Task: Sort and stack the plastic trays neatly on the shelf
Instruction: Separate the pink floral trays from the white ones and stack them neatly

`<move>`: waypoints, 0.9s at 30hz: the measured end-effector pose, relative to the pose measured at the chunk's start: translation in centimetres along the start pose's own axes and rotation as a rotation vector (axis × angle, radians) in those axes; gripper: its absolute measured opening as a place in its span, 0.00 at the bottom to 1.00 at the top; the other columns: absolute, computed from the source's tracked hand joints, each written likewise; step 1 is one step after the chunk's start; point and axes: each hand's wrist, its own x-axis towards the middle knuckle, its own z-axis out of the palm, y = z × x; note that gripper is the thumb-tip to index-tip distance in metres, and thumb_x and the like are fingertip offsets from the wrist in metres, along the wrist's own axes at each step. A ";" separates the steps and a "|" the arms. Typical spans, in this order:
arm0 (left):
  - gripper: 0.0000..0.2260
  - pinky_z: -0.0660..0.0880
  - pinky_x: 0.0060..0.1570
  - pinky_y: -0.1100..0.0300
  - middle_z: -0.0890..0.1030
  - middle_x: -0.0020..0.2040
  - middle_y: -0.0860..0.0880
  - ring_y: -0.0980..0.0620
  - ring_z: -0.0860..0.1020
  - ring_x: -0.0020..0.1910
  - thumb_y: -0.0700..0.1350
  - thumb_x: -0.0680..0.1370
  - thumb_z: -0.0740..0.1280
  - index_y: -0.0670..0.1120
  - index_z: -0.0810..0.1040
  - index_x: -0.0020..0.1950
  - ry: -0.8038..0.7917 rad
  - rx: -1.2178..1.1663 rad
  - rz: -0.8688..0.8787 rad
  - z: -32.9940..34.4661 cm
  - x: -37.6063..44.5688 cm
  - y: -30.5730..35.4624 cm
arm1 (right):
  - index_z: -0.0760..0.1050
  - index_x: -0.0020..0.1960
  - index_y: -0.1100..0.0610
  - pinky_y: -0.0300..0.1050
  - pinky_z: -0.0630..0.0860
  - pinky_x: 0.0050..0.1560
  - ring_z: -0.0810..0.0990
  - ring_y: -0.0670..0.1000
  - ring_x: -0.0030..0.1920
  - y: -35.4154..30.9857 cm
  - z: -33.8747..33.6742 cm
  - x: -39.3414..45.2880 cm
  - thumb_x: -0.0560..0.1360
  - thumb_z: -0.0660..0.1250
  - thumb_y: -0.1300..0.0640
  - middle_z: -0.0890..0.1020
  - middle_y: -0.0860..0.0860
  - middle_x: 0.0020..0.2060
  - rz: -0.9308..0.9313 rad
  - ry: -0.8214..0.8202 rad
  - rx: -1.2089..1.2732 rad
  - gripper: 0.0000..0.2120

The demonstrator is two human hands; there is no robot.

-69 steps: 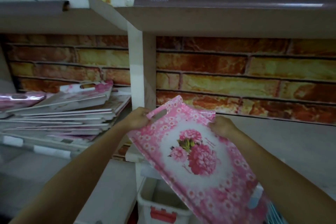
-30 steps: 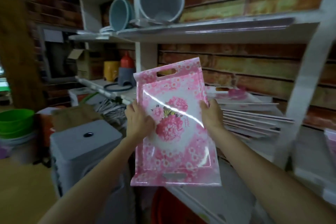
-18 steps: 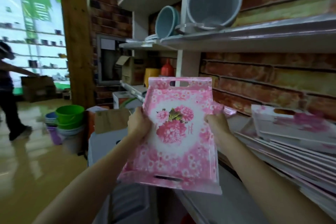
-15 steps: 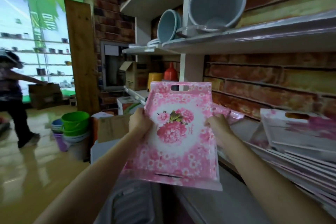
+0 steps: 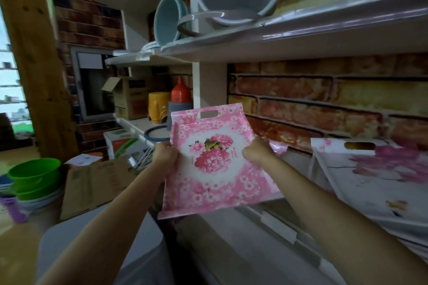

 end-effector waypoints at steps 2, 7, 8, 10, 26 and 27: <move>0.15 0.69 0.24 0.58 0.71 0.33 0.44 0.48 0.69 0.29 0.34 0.79 0.55 0.28 0.72 0.61 -0.067 -0.041 -0.045 1.6 1.7 0.9 | 0.62 0.72 0.61 0.47 0.72 0.57 0.73 0.60 0.64 0.6 -0.7 1.4 0.73 0.59 0.55 0.62 0.60 0.72 -0.002 0.022 -0.102 0.28; 0.16 0.72 0.54 0.51 0.75 0.60 0.34 0.38 0.74 0.61 0.37 0.81 0.55 0.31 0.68 0.67 -0.189 -0.094 -0.061 6.1 7.0 2.7 | 0.71 0.65 0.60 0.39 0.72 0.51 0.74 0.57 0.65 1.2 -3.0 4.3 0.79 0.58 0.52 0.72 0.59 0.68 -0.017 -0.096 -0.398 0.19; 0.15 0.71 0.53 0.50 0.76 0.54 0.35 0.40 0.74 0.59 0.37 0.81 0.54 0.32 0.68 0.66 -0.203 -0.109 -0.064 7.1 8.3 2.6 | 0.70 0.61 0.58 0.38 0.71 0.43 0.72 0.57 0.67 1.2 -3.4 4.8 0.79 0.57 0.52 0.73 0.58 0.66 -0.007 -0.123 -0.451 0.14; 0.12 0.68 0.48 0.56 0.71 0.39 0.42 0.45 0.73 0.48 0.35 0.81 0.54 0.35 0.69 0.63 -0.241 -0.107 -0.086 8.9 10.3 2.3 | 0.67 0.61 0.53 0.35 0.62 0.30 0.75 0.55 0.61 1.2 -3.6 5.8 0.80 0.58 0.54 0.73 0.57 0.57 0.022 -0.153 -0.520 0.11; 0.28 0.77 0.52 0.48 0.70 0.66 0.37 0.36 0.73 0.63 0.34 0.76 0.63 0.36 0.56 0.73 -0.422 -0.152 -0.078 16.1 20.3 -1.4 | 0.75 0.40 0.62 0.38 0.66 0.30 0.76 0.54 0.38 4.7 0.8 14.0 0.73 0.60 0.60 0.78 0.59 0.40 0.282 0.012 -0.408 0.08; 0.31 0.77 0.56 0.47 0.71 0.66 0.38 0.37 0.74 0.63 0.35 0.74 0.66 0.37 0.56 0.74 -0.448 -0.129 -0.081 17.3 21.9 -2.4 | 0.78 0.44 0.64 0.38 0.69 0.34 0.79 0.55 0.42 4.9 1.1 14.0 0.72 0.60 0.61 0.81 0.61 0.44 0.295 0.024 -0.376 0.09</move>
